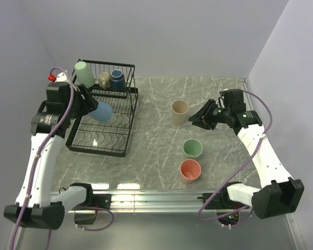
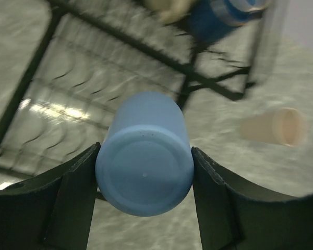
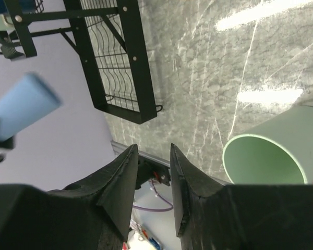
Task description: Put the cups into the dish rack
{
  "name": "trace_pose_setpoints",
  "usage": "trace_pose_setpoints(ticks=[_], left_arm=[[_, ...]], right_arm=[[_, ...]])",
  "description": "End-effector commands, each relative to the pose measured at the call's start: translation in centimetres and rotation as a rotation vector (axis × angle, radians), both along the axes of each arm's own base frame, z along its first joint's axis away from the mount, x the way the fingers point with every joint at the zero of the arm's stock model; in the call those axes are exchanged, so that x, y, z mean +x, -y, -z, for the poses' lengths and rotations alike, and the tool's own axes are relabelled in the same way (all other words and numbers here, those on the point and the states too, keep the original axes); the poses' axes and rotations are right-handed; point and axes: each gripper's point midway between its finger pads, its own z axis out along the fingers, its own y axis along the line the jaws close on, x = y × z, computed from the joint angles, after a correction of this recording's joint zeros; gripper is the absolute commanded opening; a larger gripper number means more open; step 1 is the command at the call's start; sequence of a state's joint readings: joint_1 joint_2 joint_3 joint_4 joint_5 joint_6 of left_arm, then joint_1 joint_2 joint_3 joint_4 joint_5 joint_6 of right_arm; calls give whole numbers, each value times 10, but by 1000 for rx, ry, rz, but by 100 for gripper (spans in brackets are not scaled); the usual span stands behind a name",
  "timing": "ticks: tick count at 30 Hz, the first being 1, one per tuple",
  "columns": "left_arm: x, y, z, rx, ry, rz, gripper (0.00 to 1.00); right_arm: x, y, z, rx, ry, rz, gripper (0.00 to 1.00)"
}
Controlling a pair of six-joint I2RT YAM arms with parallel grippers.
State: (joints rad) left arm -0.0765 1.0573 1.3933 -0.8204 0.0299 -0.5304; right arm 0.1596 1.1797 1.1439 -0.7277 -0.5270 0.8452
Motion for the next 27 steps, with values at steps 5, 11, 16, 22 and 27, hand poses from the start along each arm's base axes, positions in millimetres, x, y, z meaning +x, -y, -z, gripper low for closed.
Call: trace_pose_setpoints(ticks=[5, 11, 16, 22, 27], left_arm=[[33, -56, 50, 285, -99, -177, 0], [56, -74, 83, 313, -144, -204, 0], [66, -87, 106, 296, -159, -221, 0], [77, -92, 121, 260, -96, -243, 0], [88, -89, 137, 237, -108, -224, 0]], right_arm=[[-13, -5, 4, -36, 19, -66, 38], [-18, -4, 9, -54, 8, -75, 37], [-22, 1, 17, -89, -8, -77, 36], [-23, 5, 25, -114, -27, -73, 34], [-23, 7, 29, -128, -43, -60, 34]])
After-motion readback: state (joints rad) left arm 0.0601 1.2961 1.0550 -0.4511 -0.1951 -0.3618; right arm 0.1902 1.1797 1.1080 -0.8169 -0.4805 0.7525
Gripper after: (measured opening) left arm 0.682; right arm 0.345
